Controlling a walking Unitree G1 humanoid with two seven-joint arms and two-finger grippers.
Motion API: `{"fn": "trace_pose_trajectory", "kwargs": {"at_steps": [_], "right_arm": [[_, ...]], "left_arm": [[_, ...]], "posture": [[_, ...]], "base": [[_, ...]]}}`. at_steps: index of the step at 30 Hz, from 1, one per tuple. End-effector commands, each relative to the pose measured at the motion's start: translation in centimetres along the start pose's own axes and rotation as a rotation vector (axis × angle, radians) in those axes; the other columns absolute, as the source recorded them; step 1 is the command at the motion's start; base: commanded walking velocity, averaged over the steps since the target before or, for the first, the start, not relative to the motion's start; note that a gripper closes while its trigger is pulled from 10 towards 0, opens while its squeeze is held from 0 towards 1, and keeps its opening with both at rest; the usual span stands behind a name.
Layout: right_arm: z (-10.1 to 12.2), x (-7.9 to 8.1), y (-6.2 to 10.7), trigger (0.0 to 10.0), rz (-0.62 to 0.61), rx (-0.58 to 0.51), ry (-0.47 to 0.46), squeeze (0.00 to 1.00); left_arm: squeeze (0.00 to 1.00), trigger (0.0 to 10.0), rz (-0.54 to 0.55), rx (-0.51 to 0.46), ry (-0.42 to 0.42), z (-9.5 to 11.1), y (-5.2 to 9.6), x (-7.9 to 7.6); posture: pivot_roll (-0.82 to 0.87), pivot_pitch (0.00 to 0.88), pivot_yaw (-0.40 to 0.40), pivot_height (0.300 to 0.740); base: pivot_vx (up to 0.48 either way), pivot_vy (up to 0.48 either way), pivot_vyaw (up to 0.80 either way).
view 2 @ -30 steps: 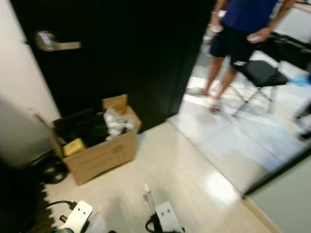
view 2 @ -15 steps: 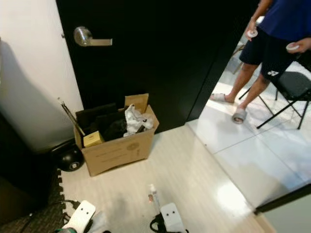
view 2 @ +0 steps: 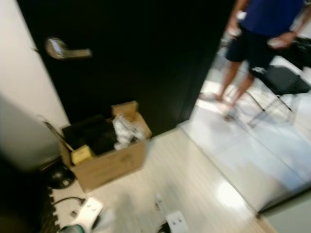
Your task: Clean up the room
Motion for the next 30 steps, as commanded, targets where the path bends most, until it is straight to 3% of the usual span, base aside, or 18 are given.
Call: {"fn": "trace_pose_trajectory", "kwargs": {"at_steps": [1, 22, 24, 25, 26, 28, 30], "right_arm": [[1.4, 0.7, -0.6, 10.0, 0.023, -0.041, 0.016, 0.00], [1.5, 0.5, -0.5, 10.0, -0.001, -0.060, -0.016, 0.00], [2.1, -0.4, -0.4, 10.0, -0.039, -0.105, -0.053, 0.00], [2.1, -0.4, -0.4, 10.0, -0.039, -0.105, -0.053, 0.00], [2.3, -0.8, -0.3, 10.0, -0.053, -0.122, -0.069, 0.00], [2.5, -1.9, 0.0, 10.0, -0.090, -0.150, -0.111, 0.00], [2.5, -2.9, 0.3, 10.0, -0.132, -0.162, -0.156, 0.00]], "left_arm": [[0.00, 10.0, 0.020, 0.052, -0.002, -1.5, 0.4, 0.6], [0.00, 10.0, 0.028, 0.046, -0.010, -1.5, 0.5, 0.7], [0.00, 10.0, -0.021, -0.103, -0.026, 1.9, 0.0, 0.8], [0.00, 10.0, -0.021, -0.103, -0.026, 1.9, 0.0, 0.8], [0.00, 10.0, -0.046, -0.163, -0.037, 3.4, -0.1, 0.8], [0.00, 10.0, -0.127, -0.294, -0.092, 6.9, 0.0, 0.1], [0.00, 10.0, -0.186, -0.379, -0.171, 9.1, 0.3, -1.0]], "posture": [[0.07, 0.002, -0.014, 0.740], [0.06, 0.005, -0.013, 0.740], [0.06, 0.017, -0.020, 0.740], [0.06, 0.017, -0.020, 0.740], [0.06, 0.017, -0.020, 0.740], [0.07, 0.023, -0.025, 0.740], [0.07, 0.025, -0.026, 0.740]], "base": [[0.439, 0.000, 0.76], [0.435, 0.000, 0.04], [0.403, 0.000, 0.00], [0.390, 0.000, 0.00], [0.390, 0.000, 0.00], [0.000, 0.000, 0.00], [0.000, 0.000, 0.00]]}}
Point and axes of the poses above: a point about 5 cm out from each wrist's last joint towards the gripper, its own y axis pointing back from the gripper into the wrist, its own z axis along the axis of the wrist's last joint, x = y × z, the point moved 1 cm from there along -y, pointing out of the wrist towards the gripper, and after that the axes turned 3 degrees about y, right-handed, at the moved point
